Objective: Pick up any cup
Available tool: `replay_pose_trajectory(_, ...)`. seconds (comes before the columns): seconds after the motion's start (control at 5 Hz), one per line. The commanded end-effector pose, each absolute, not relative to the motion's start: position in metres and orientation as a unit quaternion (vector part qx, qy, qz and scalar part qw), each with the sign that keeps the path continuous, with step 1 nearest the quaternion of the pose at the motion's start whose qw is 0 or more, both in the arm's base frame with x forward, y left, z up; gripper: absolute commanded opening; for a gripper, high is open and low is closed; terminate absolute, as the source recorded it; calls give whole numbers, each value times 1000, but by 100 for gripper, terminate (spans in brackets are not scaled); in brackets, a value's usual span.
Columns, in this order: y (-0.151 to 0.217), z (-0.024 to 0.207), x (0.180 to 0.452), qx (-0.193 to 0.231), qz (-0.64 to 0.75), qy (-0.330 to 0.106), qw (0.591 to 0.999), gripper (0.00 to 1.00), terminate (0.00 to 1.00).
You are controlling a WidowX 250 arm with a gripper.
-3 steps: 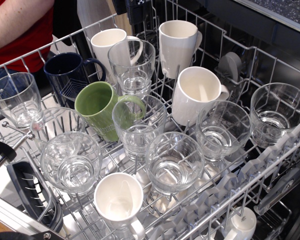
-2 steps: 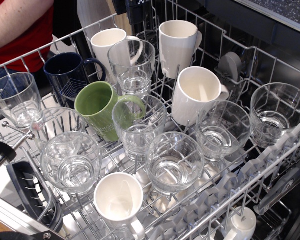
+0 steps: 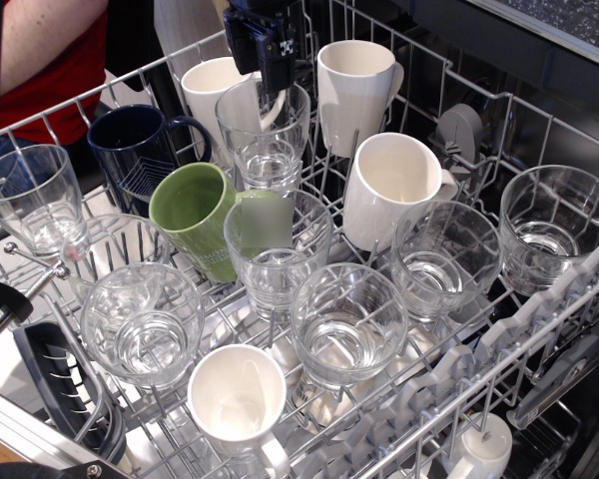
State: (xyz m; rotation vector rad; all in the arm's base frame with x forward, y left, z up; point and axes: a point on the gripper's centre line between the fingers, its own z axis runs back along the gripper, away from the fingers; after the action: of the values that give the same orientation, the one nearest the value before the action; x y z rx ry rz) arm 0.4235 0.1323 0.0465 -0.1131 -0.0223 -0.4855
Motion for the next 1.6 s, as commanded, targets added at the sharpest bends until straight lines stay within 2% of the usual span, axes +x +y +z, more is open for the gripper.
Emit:
replay_pose_trajectory(0.0,136,38,434,-13,-241,-48,969,100,0)
replay_pose_trajectory(0.8,133,-11,441,3,-228,-45,973,100,0)
replay_pose_trajectory(1.0,138,-4,451,-4,-230,-55,972,0,0)
replay_pose_trajectory(1.4,142,2,457,-3,-234,-72,970,0,0)
